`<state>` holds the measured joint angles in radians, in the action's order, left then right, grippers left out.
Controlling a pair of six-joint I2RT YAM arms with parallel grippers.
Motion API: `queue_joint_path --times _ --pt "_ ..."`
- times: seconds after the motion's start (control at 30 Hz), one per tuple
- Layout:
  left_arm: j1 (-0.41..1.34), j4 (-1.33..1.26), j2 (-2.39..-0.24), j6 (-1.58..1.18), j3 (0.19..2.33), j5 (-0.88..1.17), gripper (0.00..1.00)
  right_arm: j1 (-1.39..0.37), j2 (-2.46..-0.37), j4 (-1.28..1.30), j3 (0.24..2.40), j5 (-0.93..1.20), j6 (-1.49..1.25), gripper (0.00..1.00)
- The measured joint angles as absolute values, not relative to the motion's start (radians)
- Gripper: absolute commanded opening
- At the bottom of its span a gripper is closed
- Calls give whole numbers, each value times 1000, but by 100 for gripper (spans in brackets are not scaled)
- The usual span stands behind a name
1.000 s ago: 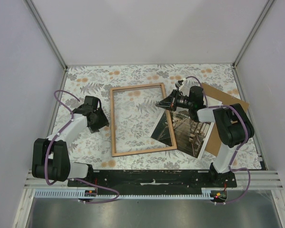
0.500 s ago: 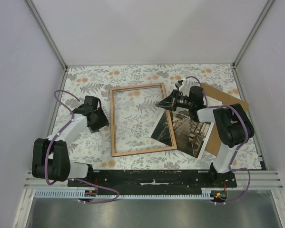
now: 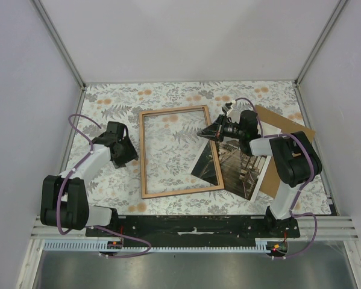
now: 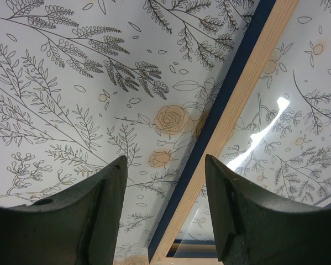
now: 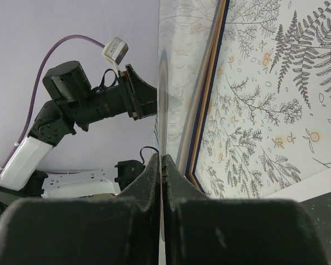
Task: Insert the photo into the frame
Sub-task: Place the glass panel at the frame body.
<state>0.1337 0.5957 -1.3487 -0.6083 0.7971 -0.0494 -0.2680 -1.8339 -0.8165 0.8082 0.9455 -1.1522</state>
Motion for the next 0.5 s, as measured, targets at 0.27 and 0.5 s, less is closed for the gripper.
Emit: queue_joint_path --times 0.27,0.5 --pt "134 596 -1349 -608 797 -49 64 -268 -1834 -823 808 946 -1151 0" --pt "134 596 -1349 -608 797 -47 64 -268 -1839 -824 808 946 -1151 0"
